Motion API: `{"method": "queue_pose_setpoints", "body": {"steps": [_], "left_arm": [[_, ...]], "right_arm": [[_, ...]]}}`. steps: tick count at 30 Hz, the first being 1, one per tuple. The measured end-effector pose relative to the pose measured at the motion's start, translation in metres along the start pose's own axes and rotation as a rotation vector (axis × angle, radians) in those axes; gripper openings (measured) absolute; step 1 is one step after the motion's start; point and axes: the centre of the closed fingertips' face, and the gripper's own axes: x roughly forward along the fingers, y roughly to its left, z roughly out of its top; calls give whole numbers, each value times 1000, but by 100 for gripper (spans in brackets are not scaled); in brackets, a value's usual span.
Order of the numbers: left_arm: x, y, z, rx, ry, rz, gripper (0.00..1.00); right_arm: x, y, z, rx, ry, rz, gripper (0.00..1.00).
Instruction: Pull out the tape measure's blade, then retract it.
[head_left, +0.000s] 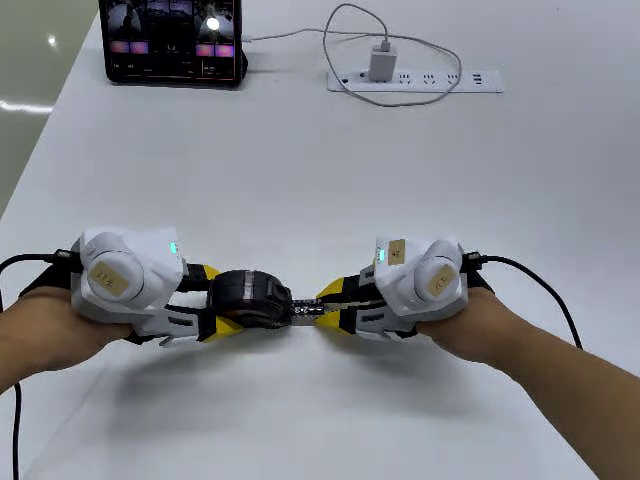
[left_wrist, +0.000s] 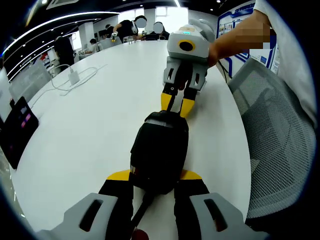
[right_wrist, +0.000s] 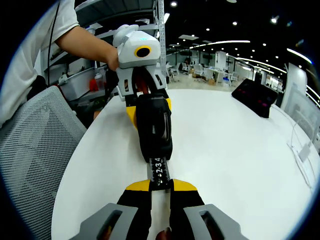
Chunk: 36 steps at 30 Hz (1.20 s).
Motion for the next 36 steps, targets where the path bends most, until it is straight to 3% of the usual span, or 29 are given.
{"method": "queue_pose_setpoints", "body": {"steps": [36], "left_arm": [[1, 0, 0, -9, -2, 8, 26]], "right_arm": [[-55, -6, -42, 36, 46, -74, 9]]}}
